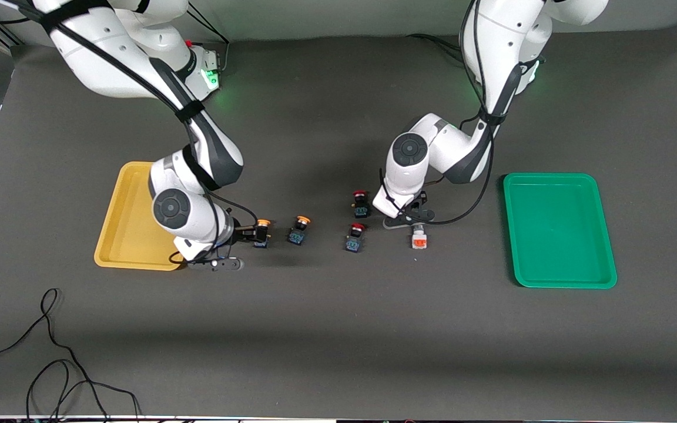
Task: Place green and yellow buttons in trays
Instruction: 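Carry the green button to the green tray while the right gripper carries the blue button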
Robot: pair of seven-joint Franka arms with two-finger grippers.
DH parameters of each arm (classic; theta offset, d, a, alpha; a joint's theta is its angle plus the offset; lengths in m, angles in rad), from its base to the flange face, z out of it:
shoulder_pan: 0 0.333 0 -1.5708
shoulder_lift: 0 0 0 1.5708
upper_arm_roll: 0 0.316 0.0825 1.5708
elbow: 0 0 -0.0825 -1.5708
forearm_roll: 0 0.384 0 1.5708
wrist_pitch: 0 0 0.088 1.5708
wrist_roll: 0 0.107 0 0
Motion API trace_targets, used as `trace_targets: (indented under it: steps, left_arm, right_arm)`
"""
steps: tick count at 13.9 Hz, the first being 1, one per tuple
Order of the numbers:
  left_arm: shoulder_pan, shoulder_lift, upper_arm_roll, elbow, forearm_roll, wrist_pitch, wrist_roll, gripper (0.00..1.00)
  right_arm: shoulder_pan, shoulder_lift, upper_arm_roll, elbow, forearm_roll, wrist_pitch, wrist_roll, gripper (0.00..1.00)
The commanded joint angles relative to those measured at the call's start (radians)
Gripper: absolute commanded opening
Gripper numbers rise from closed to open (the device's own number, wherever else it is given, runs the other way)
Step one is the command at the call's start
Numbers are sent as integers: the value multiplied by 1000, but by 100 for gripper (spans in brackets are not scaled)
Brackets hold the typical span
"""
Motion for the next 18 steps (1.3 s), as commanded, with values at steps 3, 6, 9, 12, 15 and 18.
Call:
trace_targets:
  steps: [3, 6, 9, 12, 15, 18]
  left_arm:
    - [91, -126, -7, 122, -75, -245, 75, 11]
    - [227, -219, -6, 120, -125, -398, 260, 11]
    - [400, -258, -1, 116, -122, -505, 478, 11]
    - [567, -253, -1, 103, -93, -512, 708, 12]
    - [671, -216, -1, 36, -51, -377, 851, 12]
    - [678, -161, -1, -103, -25, -126, 858, 12]
  right_arm:
    - [24, 46, -2, -17, -45, 79, 36, 100]
    - [41, 89, -2, -25, -66, 132, 128, 100]
    - [48, 97, -2, -47, -88, 145, 156, 98]
    - [47, 86, -2, -67, -88, 145, 159, 23]
    - [44, 71, -2, -66, -127, 143, 130, 0]
    - [32, 37, -1, -66, -184, 125, 132, 0]
